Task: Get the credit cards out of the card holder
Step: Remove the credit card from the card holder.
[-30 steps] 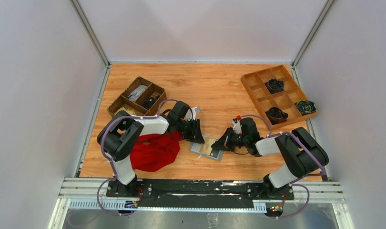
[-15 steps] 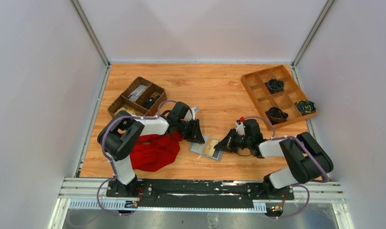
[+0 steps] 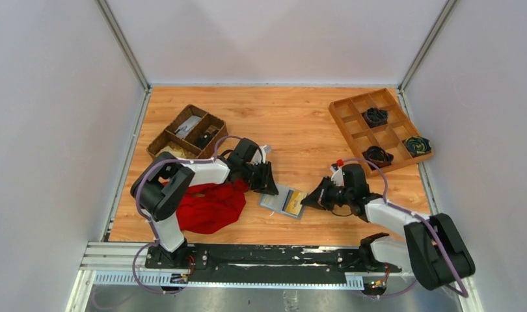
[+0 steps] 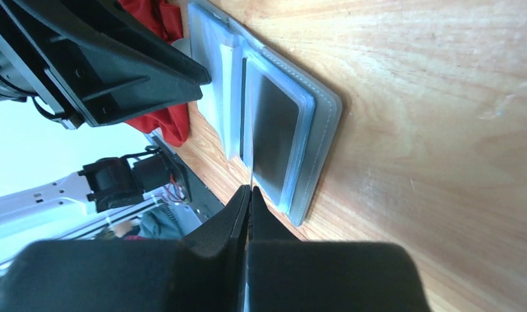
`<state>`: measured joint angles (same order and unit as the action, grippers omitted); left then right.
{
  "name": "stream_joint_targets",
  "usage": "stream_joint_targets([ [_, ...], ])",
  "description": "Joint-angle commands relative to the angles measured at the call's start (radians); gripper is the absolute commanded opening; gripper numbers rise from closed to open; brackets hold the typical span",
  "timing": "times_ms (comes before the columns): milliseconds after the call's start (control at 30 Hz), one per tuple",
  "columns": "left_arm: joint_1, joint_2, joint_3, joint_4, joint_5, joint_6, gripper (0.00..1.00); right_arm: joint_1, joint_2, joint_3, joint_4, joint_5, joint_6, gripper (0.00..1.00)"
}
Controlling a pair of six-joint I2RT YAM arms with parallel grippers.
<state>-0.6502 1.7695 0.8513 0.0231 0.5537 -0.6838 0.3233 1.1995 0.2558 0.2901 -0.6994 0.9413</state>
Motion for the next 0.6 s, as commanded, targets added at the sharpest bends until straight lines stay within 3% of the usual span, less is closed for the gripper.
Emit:
stream_joint_targets([
  [0, 0.009, -0.062, -0.010, -0.058, -0.056, 0.048, 0.31, -0.020, -0.133, 0.061, -0.244, 0.048, -0.129, 0.00],
  [267, 0.011, -0.231, 0.054, -0.136, -0.013, 0.086, 0.36, -0.027, -0.244, 0.145, -0.301, 0.014, -0.203, 0.00],
  [467, 0.033, -0.283, 0.037, -0.073, 0.095, 0.041, 0.37, -0.027, -0.231, 0.171, -0.076, -0.114, -0.150, 0.00],
  [567, 0.048, -0.296, 0.013, -0.032, 0.146, 0.025, 0.43, -0.027, -0.202, 0.171, 0.061, -0.181, -0.081, 0.00],
])
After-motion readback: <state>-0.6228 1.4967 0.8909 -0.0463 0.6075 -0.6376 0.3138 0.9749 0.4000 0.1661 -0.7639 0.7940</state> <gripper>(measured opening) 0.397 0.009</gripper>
